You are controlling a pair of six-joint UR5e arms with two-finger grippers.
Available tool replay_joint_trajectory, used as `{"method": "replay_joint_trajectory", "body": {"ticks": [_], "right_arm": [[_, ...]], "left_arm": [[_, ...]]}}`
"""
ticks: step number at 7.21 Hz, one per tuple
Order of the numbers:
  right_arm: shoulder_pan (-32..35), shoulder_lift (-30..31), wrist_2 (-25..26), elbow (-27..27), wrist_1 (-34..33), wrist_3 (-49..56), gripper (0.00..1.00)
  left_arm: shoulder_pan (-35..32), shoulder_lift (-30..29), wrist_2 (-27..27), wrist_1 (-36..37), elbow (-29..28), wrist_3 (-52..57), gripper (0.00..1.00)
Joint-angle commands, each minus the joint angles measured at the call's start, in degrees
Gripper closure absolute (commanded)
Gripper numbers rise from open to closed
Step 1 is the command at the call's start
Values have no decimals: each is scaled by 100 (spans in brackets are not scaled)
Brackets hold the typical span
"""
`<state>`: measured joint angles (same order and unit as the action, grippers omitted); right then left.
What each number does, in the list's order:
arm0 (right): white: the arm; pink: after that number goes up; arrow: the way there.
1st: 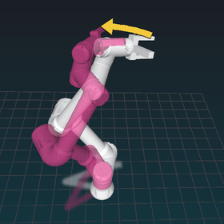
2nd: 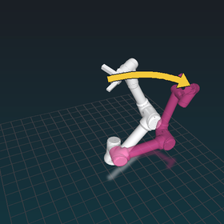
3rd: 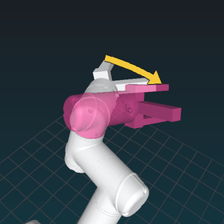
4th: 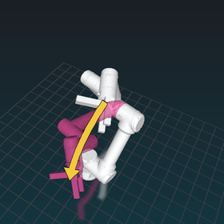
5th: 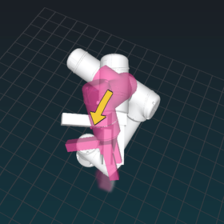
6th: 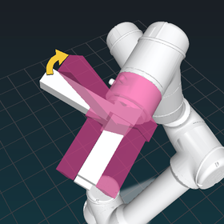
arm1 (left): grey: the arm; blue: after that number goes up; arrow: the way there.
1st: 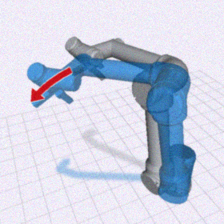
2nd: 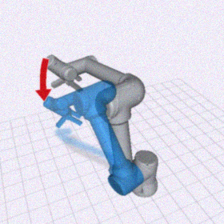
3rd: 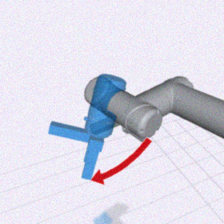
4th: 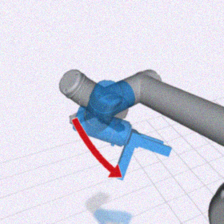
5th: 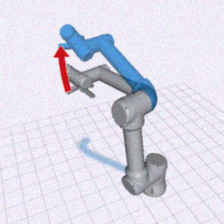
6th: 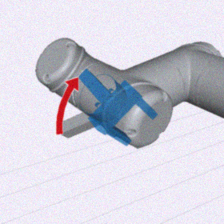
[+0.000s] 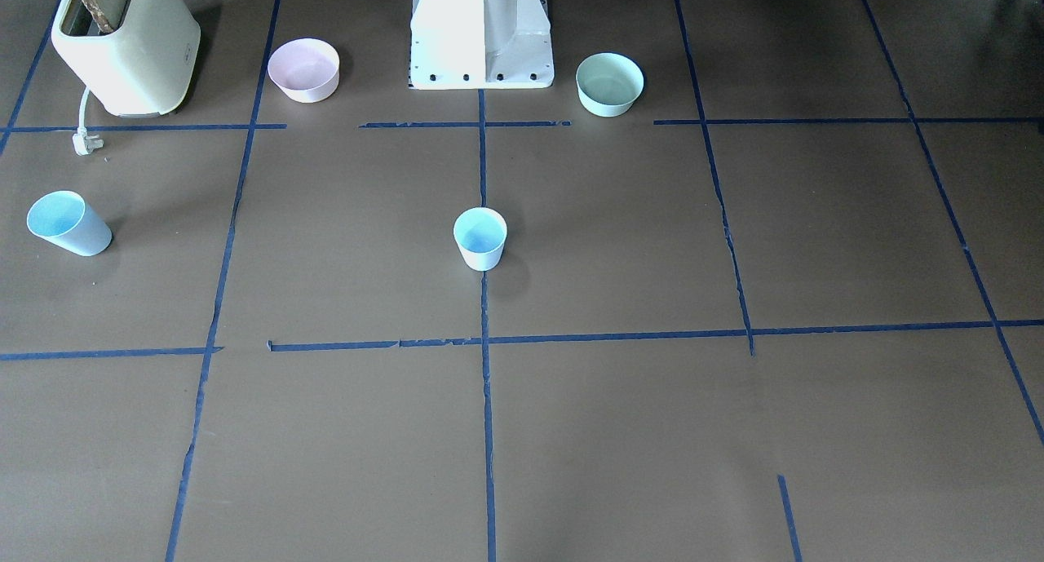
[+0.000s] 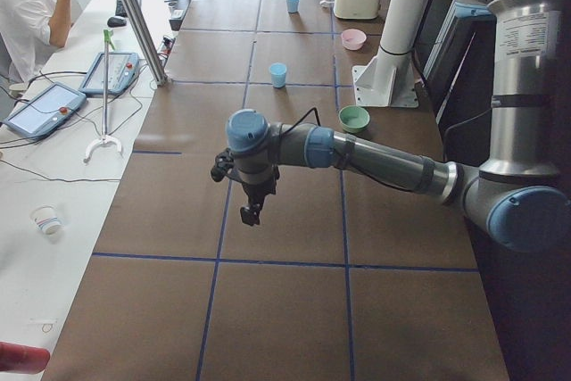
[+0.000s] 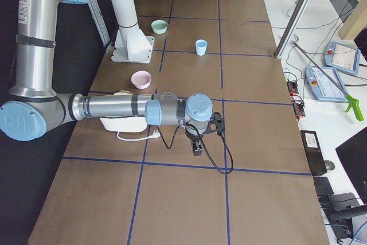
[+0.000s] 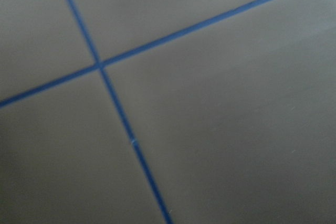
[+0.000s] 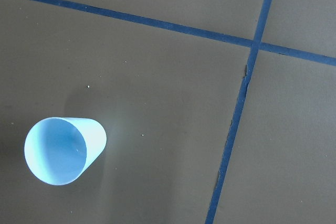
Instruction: Stack blue cups with both arms
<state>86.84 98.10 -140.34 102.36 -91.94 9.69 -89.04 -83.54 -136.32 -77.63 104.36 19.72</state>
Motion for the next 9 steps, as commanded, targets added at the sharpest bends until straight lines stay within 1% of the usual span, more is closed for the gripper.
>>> {"method": "replay_joint_trajectory", "body": {"ticks": [1, 2, 3, 4, 5, 6, 7, 8, 9], "right_arm": [[0, -54, -2, 38, 0, -255, 0], [-192, -63, 15, 335, 0, -840, 0], [-368, -124, 42, 520, 0, -1220, 0], [-500, -125, 59, 557, 18, -1433, 0], [-701, -55, 233, 531, 549, -1870, 0], [-1008, 41, 366, 514, 1354, -2831, 0], [-1368, 243, 715, 461, 2111, -3389, 0], [-1728, 279, 866, 261, 2658, -3865, 1], [-2080, 280, 1164, 67, 3090, -4183, 2]], "left_arm": [[-105, 110, 0, -15, -258, -412, 0], [-105, 162, -9, -15, -171, -425, 0], [-105, 189, -17, -15, -144, -399, 0], [-105, 189, -17, -24, -109, -381, 0], [-105, 189, -26, -33, -91, -381, 0], [-105, 189, -26, -33, -91, -381, 0], [-105, 180, -26, -68, -100, -381, 0], [-105, 180, -26, -120, -100, -398, 0], [-105, 180, -35, -121, -100, -390, 0]]}}
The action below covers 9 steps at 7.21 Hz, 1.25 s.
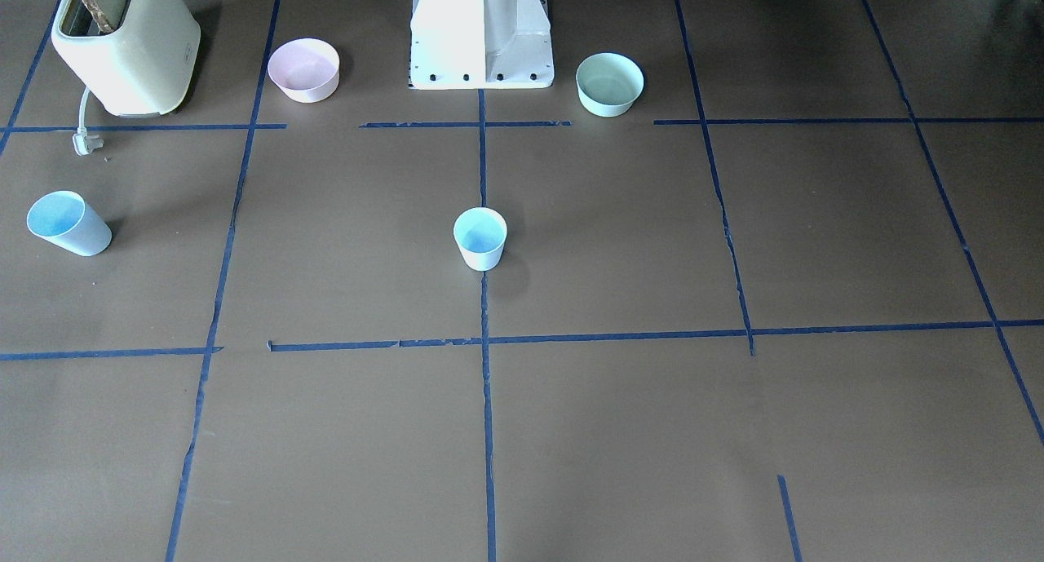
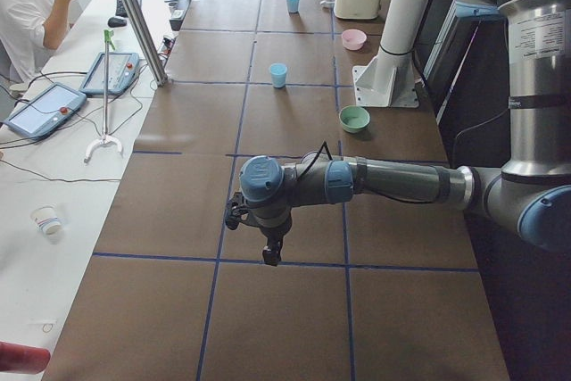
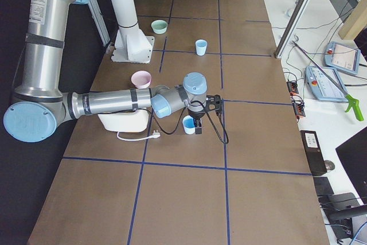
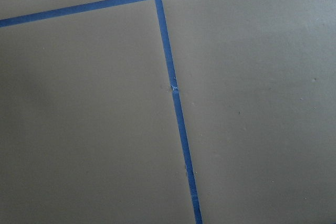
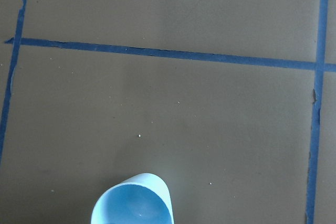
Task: Stack blue cups with both arms
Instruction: 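Lower the right gripper onto the other light blue cup and grasp it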
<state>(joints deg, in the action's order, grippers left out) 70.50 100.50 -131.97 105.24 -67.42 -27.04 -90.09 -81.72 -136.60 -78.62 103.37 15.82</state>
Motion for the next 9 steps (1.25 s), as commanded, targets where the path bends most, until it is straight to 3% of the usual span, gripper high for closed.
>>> {"method": "replay_joint_trajectory", "body": {"ticks": [1, 3, 5, 6, 8, 9], "right_arm": [[-641, 22, 365, -467, 851, -565, 2], [-748, 22, 374, -601, 853, -530, 2], [-984, -12, 409, -793, 853, -556, 11], [-1046, -74, 435, -864, 844, -565, 33], [-1047, -153, 444, -873, 844, -565, 87], [-1047, -162, 418, -874, 844, -574, 99]], "left_arm": [[9, -1, -7, -22, -10, 1, 0], [9, -10, -7, -22, -36, -17, 0], [9, -2, -7, -22, -10, -17, 0], [0, -1, -7, -22, -1, -8, 0], [9, 7, -7, -22, -10, 1, 0], [9, -1, -7, -22, -10, 1, 0]]}}
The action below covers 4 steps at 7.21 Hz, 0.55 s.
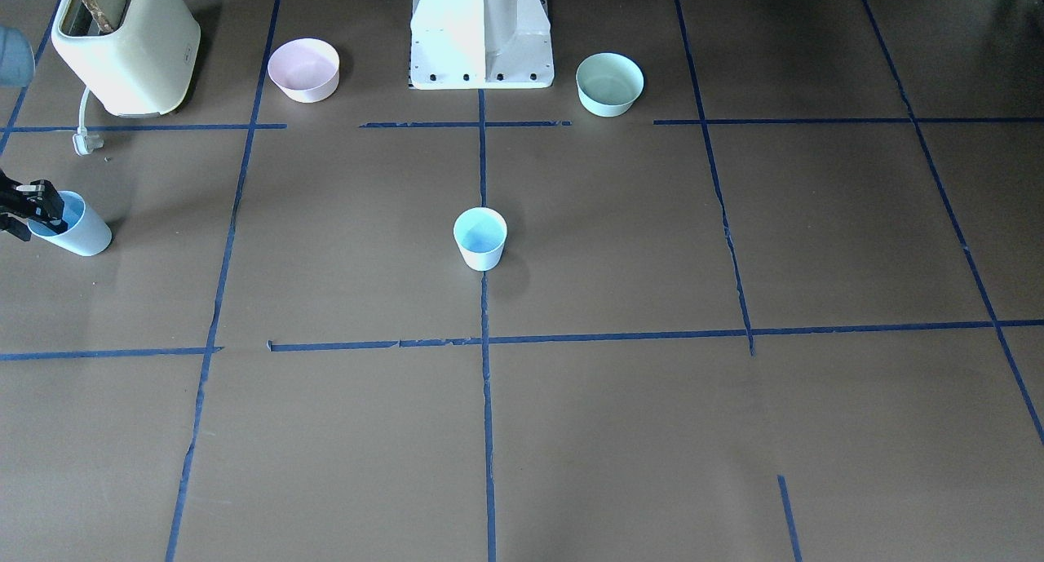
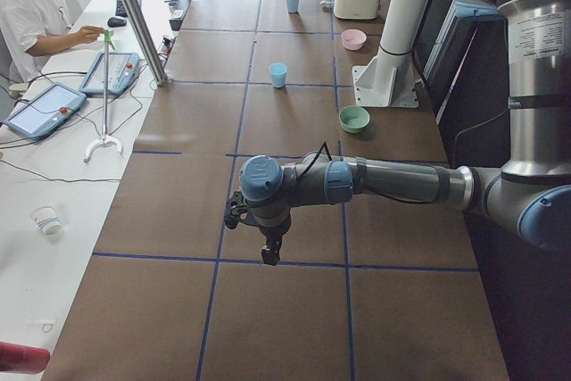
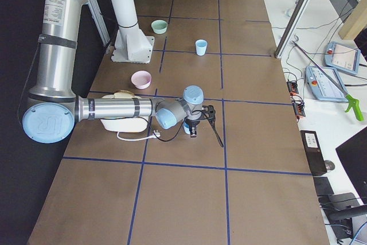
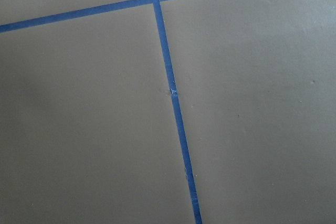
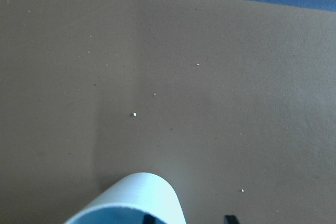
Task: Stack blue cups with both arms
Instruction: 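Lower the right gripper onto the other light blue cup and grasp it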
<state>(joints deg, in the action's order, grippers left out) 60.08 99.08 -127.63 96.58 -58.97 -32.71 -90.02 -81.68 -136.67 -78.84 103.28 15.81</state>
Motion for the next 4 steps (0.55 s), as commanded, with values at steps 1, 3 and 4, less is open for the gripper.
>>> {"method": "replay_joint_trajectory", "body": {"ticks": [1, 3, 4], "right_arm": [[3, -81, -59, 53, -26, -25, 100], [3, -728, -400, 97, -498, -619, 100], [3, -1289, -437, 333, -1223, -988, 100]], "left_arm": [[2, -5, 0, 0, -1, 1, 0], [2, -14, -9, 0, 7, -16, 0], [2, -14, -9, 0, 7, -16, 0]]}}
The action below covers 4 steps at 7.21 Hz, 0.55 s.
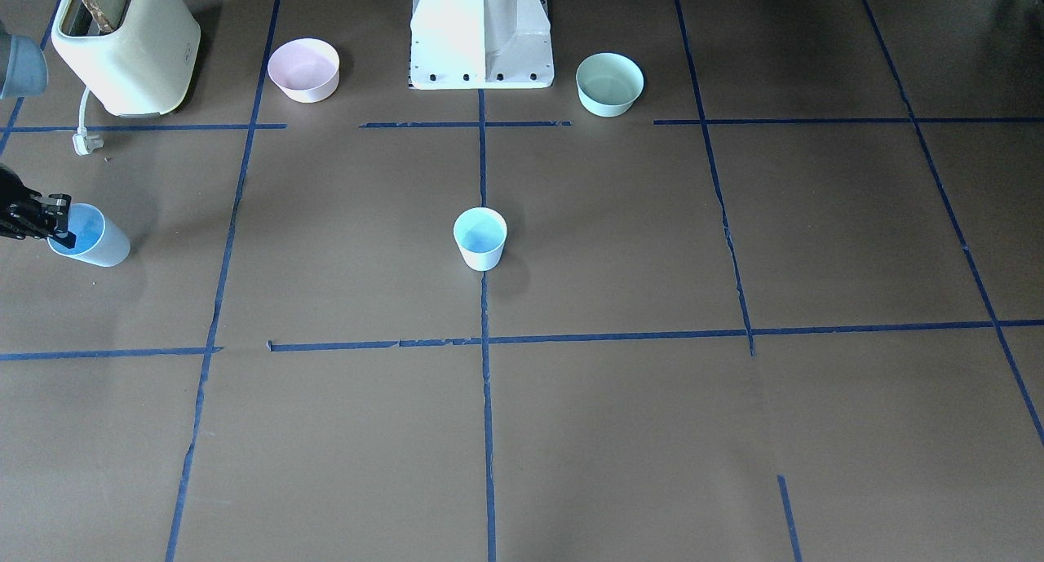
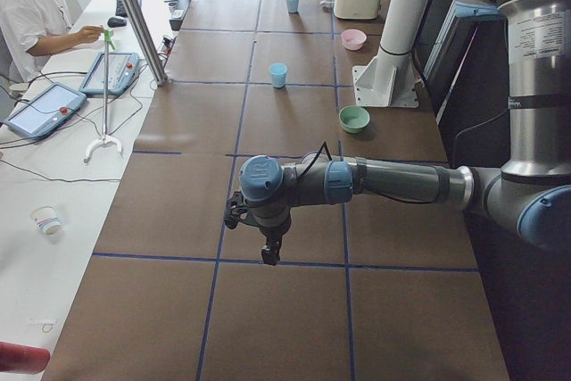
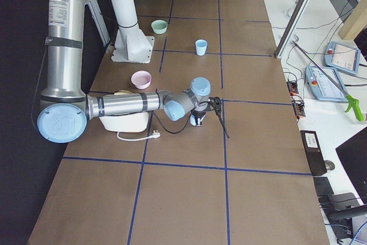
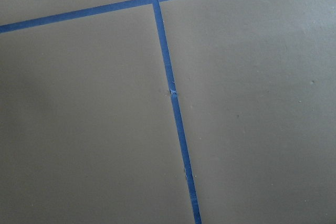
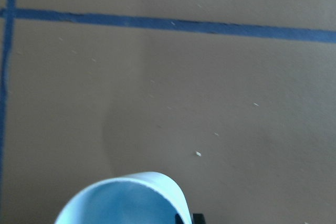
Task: Stack blue cups with both arms
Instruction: 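Carry the cup with the right gripper over the centered cup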
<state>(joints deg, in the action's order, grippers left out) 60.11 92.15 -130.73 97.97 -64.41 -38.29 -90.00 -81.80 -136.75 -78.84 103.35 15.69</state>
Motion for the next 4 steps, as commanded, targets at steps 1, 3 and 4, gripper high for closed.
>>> {"method": "replay_joint_trajectory", "body": {"ticks": [1, 3, 4], "right_arm": [[-121, -1480, -111, 509, -1775, -1008, 100], [-1136, -3055, 639, 592, -2856, -2692, 100], [-1621, -3680, 1176, 383, -2875, -3737, 100]], "left_arm": [[0, -3, -1, 0, 1, -13, 0], [0, -12, -1, 0, 1, -22, 0], [0, -12, -1, 0, 10, -22, 0]]}}
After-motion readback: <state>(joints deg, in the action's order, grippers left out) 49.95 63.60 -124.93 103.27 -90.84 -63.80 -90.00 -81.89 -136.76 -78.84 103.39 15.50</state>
